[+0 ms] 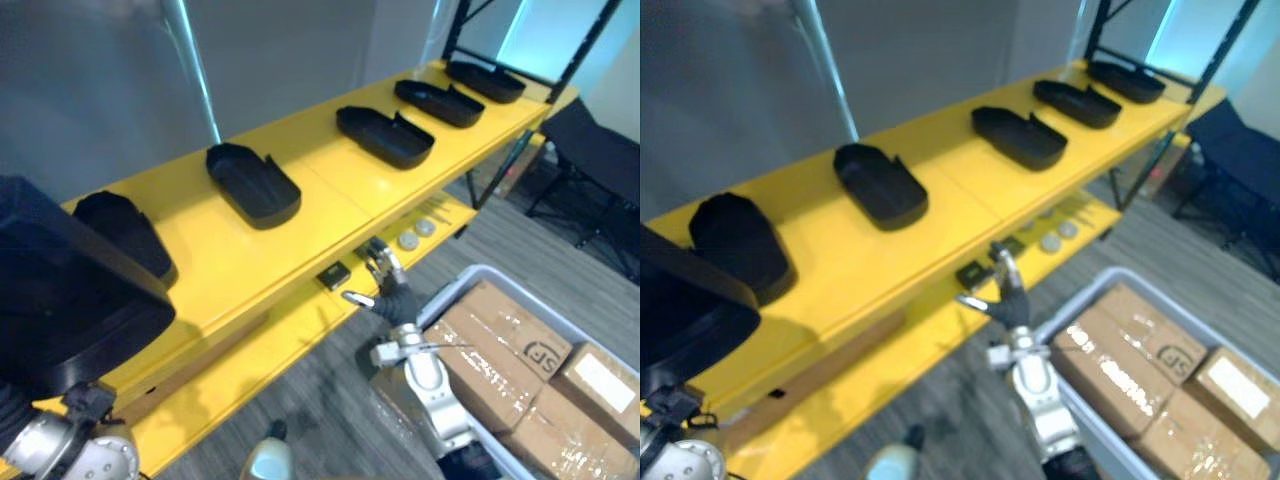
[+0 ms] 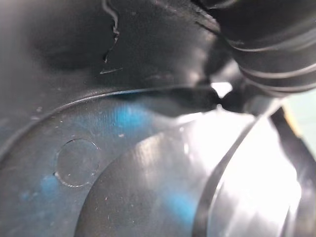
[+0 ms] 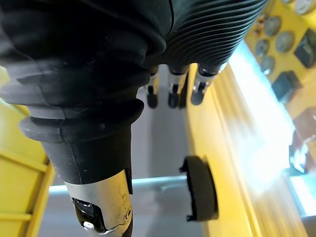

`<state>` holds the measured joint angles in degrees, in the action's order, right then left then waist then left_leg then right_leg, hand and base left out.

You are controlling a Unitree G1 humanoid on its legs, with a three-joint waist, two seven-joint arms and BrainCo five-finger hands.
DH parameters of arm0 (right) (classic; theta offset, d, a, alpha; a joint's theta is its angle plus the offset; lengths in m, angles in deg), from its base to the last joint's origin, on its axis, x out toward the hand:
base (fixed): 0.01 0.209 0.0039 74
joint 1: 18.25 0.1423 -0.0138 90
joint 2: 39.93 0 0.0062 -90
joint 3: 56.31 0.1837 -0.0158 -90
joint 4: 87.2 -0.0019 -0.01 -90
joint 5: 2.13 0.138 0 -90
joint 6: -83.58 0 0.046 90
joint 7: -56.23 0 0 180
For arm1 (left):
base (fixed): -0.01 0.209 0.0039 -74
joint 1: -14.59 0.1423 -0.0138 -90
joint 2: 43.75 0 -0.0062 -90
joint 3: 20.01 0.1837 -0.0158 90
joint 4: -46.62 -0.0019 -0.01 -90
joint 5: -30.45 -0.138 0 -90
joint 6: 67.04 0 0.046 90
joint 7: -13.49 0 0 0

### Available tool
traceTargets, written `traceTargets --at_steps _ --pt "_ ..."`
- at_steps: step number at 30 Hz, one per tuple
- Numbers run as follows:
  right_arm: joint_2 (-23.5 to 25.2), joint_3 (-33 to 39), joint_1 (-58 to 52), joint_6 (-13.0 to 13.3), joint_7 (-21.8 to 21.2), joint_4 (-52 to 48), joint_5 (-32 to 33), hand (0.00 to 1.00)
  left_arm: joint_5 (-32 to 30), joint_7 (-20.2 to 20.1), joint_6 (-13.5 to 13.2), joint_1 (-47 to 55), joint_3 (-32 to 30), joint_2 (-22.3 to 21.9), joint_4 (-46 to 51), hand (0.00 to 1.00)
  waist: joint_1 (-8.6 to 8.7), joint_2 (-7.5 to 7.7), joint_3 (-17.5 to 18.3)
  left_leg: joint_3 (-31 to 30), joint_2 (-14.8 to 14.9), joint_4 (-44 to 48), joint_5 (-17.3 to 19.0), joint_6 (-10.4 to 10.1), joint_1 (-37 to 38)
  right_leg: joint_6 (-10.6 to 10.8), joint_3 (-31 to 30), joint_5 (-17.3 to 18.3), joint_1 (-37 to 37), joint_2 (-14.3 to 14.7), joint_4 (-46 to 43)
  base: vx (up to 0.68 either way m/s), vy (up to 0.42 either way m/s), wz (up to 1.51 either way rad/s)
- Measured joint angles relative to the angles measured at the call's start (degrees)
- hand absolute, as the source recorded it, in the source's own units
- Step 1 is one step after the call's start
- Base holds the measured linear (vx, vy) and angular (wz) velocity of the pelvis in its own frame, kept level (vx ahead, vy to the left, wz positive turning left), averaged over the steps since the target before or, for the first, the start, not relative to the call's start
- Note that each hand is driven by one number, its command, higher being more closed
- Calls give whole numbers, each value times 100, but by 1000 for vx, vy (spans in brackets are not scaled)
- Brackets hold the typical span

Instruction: Walk over and take plastic housings, then place them on the shelf

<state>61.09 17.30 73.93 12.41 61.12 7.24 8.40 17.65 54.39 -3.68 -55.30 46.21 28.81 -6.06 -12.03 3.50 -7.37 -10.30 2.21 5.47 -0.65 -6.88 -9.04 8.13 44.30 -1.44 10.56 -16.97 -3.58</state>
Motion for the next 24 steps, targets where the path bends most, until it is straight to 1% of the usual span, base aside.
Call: traceTargets --at_steps 1,2,4,5,6,7,9,10,11,12,13,15,16,18,19,20,21,22,23,24 --pt "-41 49 3 80 -42 1 -1 0 -9 -16 -84 -103 94 134 0 100 16 3 -2 -67 -2 5 -44 0 -33 -47 -236 31 -67 -16 -174 36 62 60" --pt "-47 107 3 122 -89 2 -2 0 -7 -28 -125 -225 249 301 -1 100 32 1 -4 -199 -7 18 -70 -5 -70 -146 -442 94 -90 -9 -323 30 44 58" --pt "-80 159 10 176 -98 8 -2 0 -7 -105 -127 -382 495 452 -27 100 39 -1 -6 -375 -32 24 -107 -17 -108 -310 -668 239 -93 8 -482 -2 -14 57" --pt "-81 151 46 254 -109 18 -7 0 4 -149 -136 -510 665 546 -84 100 39 6 -17 -516 -72 27 -135 -35 -115 -356 -721 409 -27 24 -509 -28 -78 63" --pt "-99 147 114 287 -117 22 -9 0 6 -190 -158 -595 732 572 -193 100 35 -9 -44 -604 -112 47 -159 -72 -112 -350 -724 571 68 32 -503 -38 -96 49" --pt "-122 148 181 287 -132 26 -7 0 11 -209 -161 -610 741 558 -239 100 36 -54 -95 -638 -115 93 -168 -87 -110 -313 -736 623 123 54 -501 -67 -107 29" --pt "-251 140 379 288 -209 45 -6 0 72 -270 -162 -555 867 552 -310 100 29 -258 -245 -652 20 140 -230 -184 -98 -190 -843 713 186 220 -498 -136 -114 8" --pt "-301 119 408 287 -247 48 -3 0 83 -319 -168 -470 906 550 -311 100 30 -329 -320 -660 87 118 -290 -229 -91 -65 -852 841 220 289 -492 -151 -117 5" --pt "-317 103 391 287 -256 50 -3 0 94 -360 -173 -431 916 551 -312 100 45 -342 -345 -661 104 101 -321 -254 -86 -18 -862 933 255 318 -475 -161 -133 11" --pt "-322 84 306 287 -286 56 -4 0 101 -417 -192 -376 978 542 -343 100 65 -410 -391 -675 171 83 -365 -300 -49 97 -875 1021 307 386 -490 -162 -118 7" --pt "-347 63 208 287 -307 82 -7 0 117 -459 -222 -282 1011 543 -355 100 76 -465 -431 -616 268 31 -394 -290 49 111 -878 1087 359 441 -491 -166 -100 0" --pt "-363 16 132 307 -357 83 -4 0 112 -478 -317 -113 1010 541 -355 100 112 -498 -434 -484 355 -103 -456 -213 130 129 -881 1181 358 423 -614 -134 -40 3" --pt "-381 -21 136 370 -379 83 8 0 94 -476 -384 -40 1007 542 -355 100 175 -499 -434 -279 432 -114 -486 -172 115 163 -855 1233 347 404 -678 -138 -6 15" --pt "-369 -68 159 499 -423 81 96 0 13 -430 -502 -27 961 543 -352 100 154 -474 -439 -6 469 -91 -498 -155 96 190 -861 1268 348 351 -693 -82 30 6" --pt "-328 -102 236 532 -474 53 99 0 -102 -332 -623 -37 838 545 -320 100 112 -409 -423 142 410 -32 -495 -156 64 219 -857 1287 349 246 -692 -4 76 1" --pt "-324 -118 293 545 -472 48 99 0 -124 -329 -650 -56 806 546 -278 100 100 -374 -411 161 355 64 -483 -160 -1 234 -846 1296 349 200 -692 14 90 15" --pt "-317 -111 404 564 -442 13 100 0 -125 -352 -734 -163 789 561 -188 100 45 -247 -414 170 176 355 -352 -25 -174 258 -849 1317 357 81 -672 58 159 31" --pt "-304 -103 499 567 -351 -4 99 0 -128 -367 -825 -286 753 572 -77 100 9 -54 -371 309 -40 714 -130 237 -350 249 -869 1353 398 -57 -598 88 147 37" --pt "-290 -91 526 568 -294 -5 95 0 -139 -370 -844 -340 735 583 -21 100 2 20 -376 359 -155 879 63 389 -373 160 -856 1422 496 -94 -577 183 163 56" --pt "-327 -24 565 587 -160 -25 79 0 -194 -367 -916 -510 707 581 -62 100 40 -35 -410 300 -243 1132 291 249 -359 -249 -988 1321 432 -239 -1576 169 121 51"
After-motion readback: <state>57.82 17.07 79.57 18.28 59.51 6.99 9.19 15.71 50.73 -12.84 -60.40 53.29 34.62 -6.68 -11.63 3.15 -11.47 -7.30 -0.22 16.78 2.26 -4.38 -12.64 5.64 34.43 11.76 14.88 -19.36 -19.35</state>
